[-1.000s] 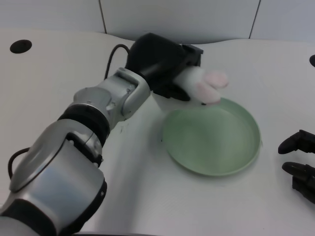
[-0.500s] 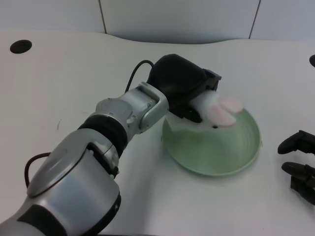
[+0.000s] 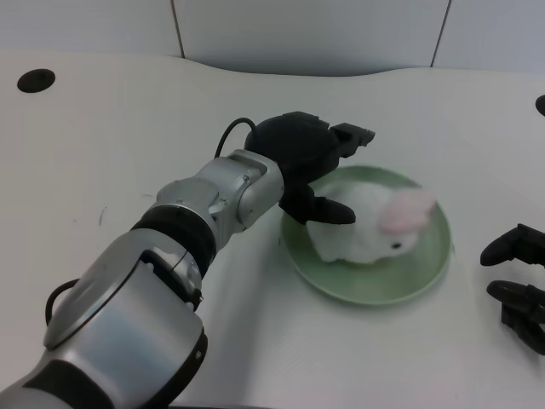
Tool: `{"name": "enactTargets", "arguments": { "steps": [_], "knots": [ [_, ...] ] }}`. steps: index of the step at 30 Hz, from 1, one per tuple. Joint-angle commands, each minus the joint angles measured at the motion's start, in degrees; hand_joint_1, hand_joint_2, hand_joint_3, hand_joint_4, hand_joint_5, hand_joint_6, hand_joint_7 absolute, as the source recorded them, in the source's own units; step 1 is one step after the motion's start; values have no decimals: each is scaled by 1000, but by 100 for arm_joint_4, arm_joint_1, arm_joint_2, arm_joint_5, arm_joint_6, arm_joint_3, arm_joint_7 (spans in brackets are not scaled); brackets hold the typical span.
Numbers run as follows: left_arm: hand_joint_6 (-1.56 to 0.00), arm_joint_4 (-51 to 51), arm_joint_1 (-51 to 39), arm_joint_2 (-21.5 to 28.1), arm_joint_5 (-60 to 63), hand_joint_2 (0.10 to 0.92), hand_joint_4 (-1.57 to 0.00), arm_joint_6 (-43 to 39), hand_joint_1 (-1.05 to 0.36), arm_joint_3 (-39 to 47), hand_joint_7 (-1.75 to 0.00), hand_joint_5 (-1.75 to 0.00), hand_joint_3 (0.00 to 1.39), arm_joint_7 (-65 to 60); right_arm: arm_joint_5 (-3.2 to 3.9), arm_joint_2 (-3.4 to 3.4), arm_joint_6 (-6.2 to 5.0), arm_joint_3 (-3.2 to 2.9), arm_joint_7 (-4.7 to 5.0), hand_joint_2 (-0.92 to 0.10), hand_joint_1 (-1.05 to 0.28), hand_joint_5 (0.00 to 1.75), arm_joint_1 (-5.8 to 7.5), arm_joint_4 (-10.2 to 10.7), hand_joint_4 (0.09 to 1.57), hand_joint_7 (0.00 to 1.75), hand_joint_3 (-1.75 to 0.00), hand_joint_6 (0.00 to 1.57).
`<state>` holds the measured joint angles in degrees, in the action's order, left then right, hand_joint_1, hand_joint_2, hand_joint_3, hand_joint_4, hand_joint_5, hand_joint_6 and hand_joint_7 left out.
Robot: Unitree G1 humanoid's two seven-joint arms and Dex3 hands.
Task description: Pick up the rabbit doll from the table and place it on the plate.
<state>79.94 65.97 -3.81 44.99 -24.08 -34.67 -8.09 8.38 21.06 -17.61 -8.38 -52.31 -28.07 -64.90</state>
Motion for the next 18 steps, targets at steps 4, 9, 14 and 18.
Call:
{"name": "enactTargets", "arguments": {
  "steps": [4,9,14,18],
  "knots": [
    [1,-40,134,60,-20,921,1,-109,-1048,25,1,1,771,59,46,53,116,-69,58,-921,-412,1746,70,5,1074,1746,-89,329],
    [1,-89,337,279,-170,921,1,-389,-1048,182,1,1,782,206,-42,29,-97,9,93,-921,-409,1746,86,46,1292,1746,-118,711],
    [1,-188,782,954,-119,921,1,-809,-1048,236,1,1,775,242,-41,75,16,-1,63,-921,-410,1746,25,-5,1366,1746,-116,738],
    [-42,-260,969,1496,66,921,-27,-1103,-1048,81,-22,-14,765,47,-64,108,103,4,76,-921,-411,1746,-14,-47,1326,1746,-102,654]
  ]
}}
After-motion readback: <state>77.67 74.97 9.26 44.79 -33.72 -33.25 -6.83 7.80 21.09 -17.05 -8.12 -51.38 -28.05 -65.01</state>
